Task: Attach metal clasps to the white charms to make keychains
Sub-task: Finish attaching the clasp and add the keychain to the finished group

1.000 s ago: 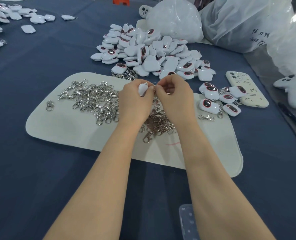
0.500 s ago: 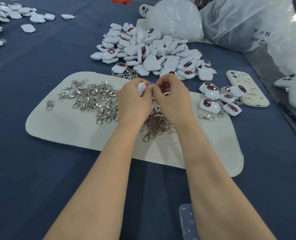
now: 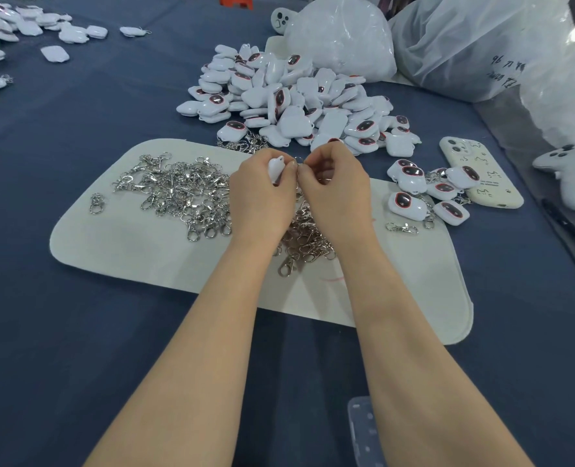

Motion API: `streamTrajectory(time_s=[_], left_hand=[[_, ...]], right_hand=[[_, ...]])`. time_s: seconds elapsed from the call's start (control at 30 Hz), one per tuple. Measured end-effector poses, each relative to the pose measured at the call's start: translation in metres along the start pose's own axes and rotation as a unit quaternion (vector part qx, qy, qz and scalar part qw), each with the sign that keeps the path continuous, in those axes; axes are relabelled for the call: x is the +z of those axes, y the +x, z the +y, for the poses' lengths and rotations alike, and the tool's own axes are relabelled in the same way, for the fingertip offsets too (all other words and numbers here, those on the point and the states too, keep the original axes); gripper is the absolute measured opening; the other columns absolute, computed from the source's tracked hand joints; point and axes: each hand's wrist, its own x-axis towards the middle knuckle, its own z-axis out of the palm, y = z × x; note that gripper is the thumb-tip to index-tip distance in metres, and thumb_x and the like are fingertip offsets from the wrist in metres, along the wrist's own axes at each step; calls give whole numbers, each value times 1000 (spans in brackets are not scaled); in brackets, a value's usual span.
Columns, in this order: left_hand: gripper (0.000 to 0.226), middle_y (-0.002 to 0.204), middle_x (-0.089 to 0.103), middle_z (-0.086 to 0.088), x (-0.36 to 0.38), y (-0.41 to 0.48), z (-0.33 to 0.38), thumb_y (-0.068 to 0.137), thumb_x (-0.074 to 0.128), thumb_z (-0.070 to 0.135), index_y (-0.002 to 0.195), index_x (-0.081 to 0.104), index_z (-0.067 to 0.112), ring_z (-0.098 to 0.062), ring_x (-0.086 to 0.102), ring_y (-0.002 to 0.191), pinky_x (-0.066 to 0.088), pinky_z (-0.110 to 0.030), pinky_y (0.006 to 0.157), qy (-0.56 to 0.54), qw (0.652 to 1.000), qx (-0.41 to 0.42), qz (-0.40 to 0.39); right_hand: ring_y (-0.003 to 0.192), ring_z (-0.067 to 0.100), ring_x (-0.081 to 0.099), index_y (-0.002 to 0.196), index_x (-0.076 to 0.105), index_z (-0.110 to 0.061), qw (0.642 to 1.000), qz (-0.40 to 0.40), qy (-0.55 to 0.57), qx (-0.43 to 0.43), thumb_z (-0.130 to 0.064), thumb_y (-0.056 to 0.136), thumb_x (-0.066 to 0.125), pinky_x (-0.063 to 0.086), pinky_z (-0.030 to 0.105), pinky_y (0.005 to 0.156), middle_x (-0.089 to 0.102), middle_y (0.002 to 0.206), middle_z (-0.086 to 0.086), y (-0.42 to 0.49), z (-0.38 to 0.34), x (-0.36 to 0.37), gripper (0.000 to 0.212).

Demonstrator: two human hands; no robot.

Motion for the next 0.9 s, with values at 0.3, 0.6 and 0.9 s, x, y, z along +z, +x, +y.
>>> streamTrajectory(time_s=[0.3,0.6,0.9], left_hand=[[12,76,58,7,1,0,0,89,59,21,91,67,12,-12,50,71,35,-18,63,8,1000,0,2],[13,77,59,6,1,0,-1,90,59,22,93,67,12,-13,51,72,36,-20,64,23,1000,8,2],[12,81,59,4,-1,1,-3,91,57,18,95,66,11,-13,52,74,32,-16,62,28,999,18,-22]], right_hand=[[63,1,50,84,58,-14,1000,14,16,17,-5,84,61,44,13,65,56,71,-11,0,-1,2,9],[62,2,50,83,57,-14,1000,14,18,16,-6,84,61,44,11,62,56,71,-10,0,0,2,9],[72,2,52,85,50,-17,998,-69,3,-11,-3,86,57,44,14,69,54,76,-13,3,5,-4,15]])
